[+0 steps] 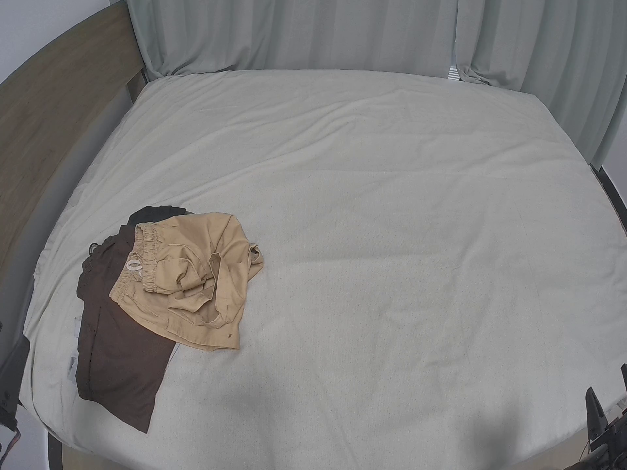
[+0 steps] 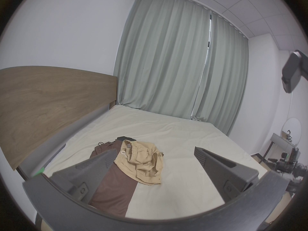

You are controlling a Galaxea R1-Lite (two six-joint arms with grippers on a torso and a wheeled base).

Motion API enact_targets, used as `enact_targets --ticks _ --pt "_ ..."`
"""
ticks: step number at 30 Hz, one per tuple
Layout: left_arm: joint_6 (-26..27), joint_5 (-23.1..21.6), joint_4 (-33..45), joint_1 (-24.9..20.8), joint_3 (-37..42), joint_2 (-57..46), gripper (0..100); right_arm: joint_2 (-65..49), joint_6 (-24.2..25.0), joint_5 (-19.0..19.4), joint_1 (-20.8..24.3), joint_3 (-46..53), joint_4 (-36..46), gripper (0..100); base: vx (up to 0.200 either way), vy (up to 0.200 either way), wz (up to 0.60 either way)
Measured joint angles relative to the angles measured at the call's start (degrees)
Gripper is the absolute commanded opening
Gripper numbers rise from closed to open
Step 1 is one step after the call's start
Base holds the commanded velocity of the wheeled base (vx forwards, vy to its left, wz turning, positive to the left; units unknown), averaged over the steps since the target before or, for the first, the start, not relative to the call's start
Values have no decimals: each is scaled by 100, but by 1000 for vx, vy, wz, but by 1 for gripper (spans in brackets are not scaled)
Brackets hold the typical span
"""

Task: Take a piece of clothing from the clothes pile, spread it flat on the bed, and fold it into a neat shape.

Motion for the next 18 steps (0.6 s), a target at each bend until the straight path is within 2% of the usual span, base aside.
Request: enact_targets --ticks 7,18 --pt "-211 -169 -482 -22 -221 845 100 0 -2 -2 0 0 -2 100 0 0 0" --pt "-539 -586 -578 24 -446 1687 100 0 -2 -2 2 0 0 100 0 0 0"
